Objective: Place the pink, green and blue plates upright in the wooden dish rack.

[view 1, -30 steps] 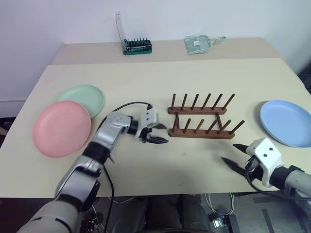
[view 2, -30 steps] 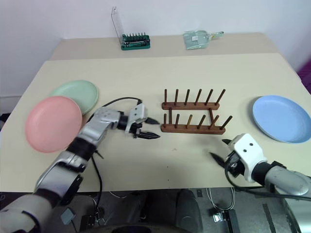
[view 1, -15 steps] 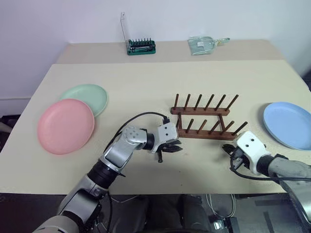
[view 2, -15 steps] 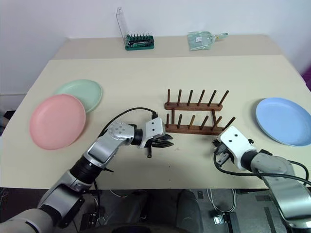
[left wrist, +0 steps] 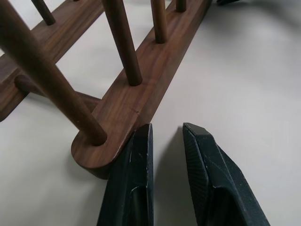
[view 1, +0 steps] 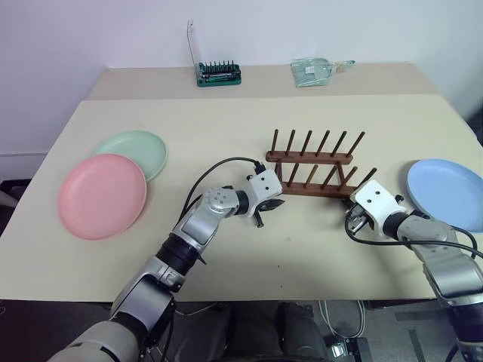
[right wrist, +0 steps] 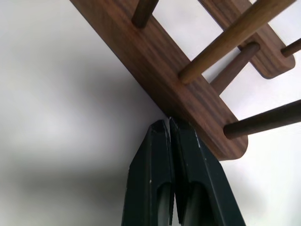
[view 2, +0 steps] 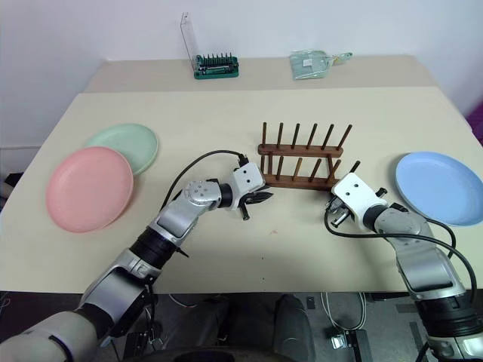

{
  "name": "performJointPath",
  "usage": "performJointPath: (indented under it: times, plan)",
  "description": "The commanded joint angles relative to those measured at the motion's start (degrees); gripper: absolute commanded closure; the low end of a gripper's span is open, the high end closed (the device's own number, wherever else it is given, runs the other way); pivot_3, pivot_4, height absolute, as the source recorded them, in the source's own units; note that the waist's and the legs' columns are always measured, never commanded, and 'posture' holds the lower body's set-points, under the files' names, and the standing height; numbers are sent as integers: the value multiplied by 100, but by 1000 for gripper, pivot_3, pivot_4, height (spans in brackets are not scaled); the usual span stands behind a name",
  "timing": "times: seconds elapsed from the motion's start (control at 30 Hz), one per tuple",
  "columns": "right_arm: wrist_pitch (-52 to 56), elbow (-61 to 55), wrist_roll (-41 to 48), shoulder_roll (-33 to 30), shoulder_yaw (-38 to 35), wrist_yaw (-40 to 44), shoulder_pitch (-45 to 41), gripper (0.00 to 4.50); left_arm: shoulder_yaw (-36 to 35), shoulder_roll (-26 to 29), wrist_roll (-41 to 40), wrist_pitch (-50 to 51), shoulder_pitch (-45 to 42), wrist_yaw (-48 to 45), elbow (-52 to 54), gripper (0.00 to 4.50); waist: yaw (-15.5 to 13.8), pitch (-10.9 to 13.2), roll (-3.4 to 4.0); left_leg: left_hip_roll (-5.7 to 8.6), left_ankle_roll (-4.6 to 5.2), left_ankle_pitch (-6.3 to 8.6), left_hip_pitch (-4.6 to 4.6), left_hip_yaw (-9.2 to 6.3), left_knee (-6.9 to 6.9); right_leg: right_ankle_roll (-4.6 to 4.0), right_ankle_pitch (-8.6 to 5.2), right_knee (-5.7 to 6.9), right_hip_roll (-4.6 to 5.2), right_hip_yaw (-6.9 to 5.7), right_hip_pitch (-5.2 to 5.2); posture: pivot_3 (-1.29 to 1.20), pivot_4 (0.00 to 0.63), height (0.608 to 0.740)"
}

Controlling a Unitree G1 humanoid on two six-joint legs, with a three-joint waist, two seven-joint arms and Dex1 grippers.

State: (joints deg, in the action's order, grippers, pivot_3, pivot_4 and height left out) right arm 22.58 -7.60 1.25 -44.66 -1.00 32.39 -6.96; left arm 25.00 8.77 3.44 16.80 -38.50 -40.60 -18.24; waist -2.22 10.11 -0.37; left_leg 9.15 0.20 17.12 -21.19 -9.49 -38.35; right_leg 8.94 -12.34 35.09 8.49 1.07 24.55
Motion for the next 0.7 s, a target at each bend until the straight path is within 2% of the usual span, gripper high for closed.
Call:
performJointPath:
  times: [0.03,0.17,0.27,0.3,0.37,0.43,0.5,0.53,0.57,0.6,0.7]
  plan:
    - [-130,79,-60,21,-157,-45,-26,4395,-80,56,70,-56,14,-2,-17,3512,-2,0,0,0,0,0,0,-1,0,0,0,0,0,0,1,0,150,735]
    - [-114,-408,228,-166,-488,299,339,4395,-171,357,-69,-86,225,-275,522,3512,-2,-1,1,0,0,0,-5,-1,3,0,0,1,0,0,7,0,150,735]
    - [195,-1044,759,-268,-941,695,583,3632,-554,742,-571,263,548,-660,1317,3512,31,0,4,-1,0,0,-16,0,11,0,0,2,-2,5,27,0,150,735]
    - [367,-1408,1032,-322,-1107,873,666,3135,-861,961,-896,581,711,-809,1702,3267,39,1,6,-1,0,0,-19,1,11,0,0,3,-2,7,32,0,150,735]
    - [724,-2040,1560,-378,-1378,1142,732,2212,-1913,1376,-2010,1546,1068,-1023,2652,2702,92,4,11,-2,-1,0,-23,1,11,-1,0,7,-3,9,39,0,150,735]
    - [913,-2311,1769,-365,-1294,1206,614,1226,-3125,1650,-2936,2378,1245,-745,3252,1743,154,7,7,-8,-3,-2,-28,-5,13,-2,-1,11,-9,9,44,0,150,735]
    - [992,-2393,1856,-384,-1122,1290,507,222,-3832,1835,-3190,2738,1276,-299,3430,749,146,6,5,-10,-6,-3,-23,-7,12,-6,2,10,-12,7,36,0,150,735]
    - [979,-2366,1852,-393,-990,1348,431,0,-4191,1932,-3222,2905,1265,-5,3420,329,145,6,5,-10,-6,-3,-17,-7,12,-6,1,8,-12,7,30,0,150,735]
    - [931,-2289,1820,-385,-824,1409,327,0,-4673,2027,-3256,2984,1328,310,3460,158,144,6,5,-10,-6,-2,-12,-7,12,-6,1,7,-12,7,23,0,150,735]
    - [856,-2171,1783,-355,-646,1473,180,0,-5173,2114,-3263,3099,1429,664,3509,158,145,6,5,-10,-6,-2,-10,-6,12,-5,1,7,-12,7,21,0,150,735]
    - [699,-1850,1713,-287,-290,1610,-213,0,-5980,2289,-3109,3161,1904,1286,3658,158,173,6,4,-10,-6,-2,-14,-4,13,-6,1,5,-12,7,26,0,150,735]
